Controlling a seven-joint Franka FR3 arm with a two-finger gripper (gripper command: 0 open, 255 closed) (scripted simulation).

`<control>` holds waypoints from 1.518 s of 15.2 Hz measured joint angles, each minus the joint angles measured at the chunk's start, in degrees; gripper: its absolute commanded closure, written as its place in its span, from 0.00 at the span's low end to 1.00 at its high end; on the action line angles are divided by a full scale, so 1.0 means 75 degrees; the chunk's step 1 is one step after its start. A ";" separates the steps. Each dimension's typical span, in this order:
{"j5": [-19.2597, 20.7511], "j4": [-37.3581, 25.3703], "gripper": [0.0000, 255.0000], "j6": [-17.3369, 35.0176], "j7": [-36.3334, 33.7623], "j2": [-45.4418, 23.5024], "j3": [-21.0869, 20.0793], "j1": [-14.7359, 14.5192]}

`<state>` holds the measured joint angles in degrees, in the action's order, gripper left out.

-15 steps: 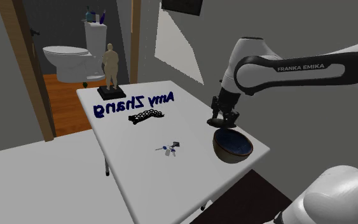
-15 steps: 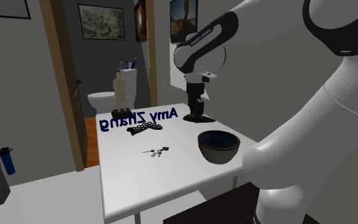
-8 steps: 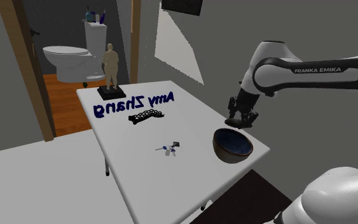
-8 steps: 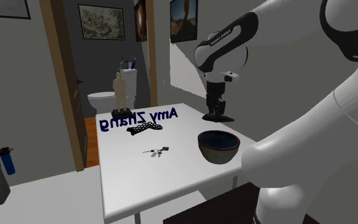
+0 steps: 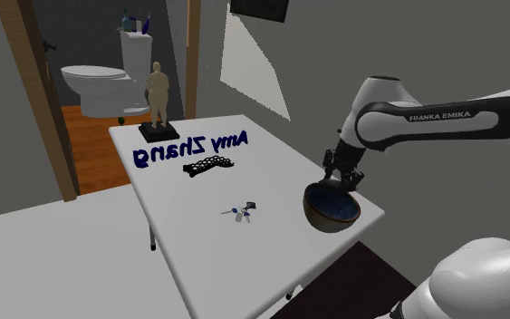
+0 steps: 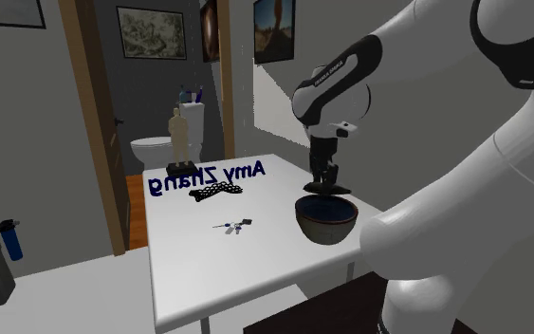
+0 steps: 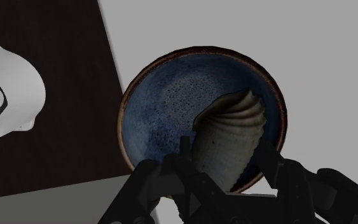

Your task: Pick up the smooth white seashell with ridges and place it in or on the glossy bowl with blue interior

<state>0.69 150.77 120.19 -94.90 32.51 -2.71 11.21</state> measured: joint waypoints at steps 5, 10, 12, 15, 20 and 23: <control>0.0013 0.0349 1.00 0.0573 -0.0010 -0.0224 -0.0003 0.0012; 0.0014 0.0551 1.00 0.0920 -0.0036 -0.0367 -0.0021 0.0009; 0.0015 0.0563 1.00 0.0937 -0.0035 -0.0371 -0.0020 0.0009; 0.0015 0.0565 0.00 0.0942 -0.0034 -0.0372 -0.0019 0.0010; 0.0015 0.0565 0.00 0.0942 -0.0034 -0.0372 -0.0019 0.0010; 0.0004 0.0240 0.00 0.0295 -0.0003 -0.0036 0.0001 0.0004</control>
<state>0.72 152.57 122.40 -94.92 32.24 -2.70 11.24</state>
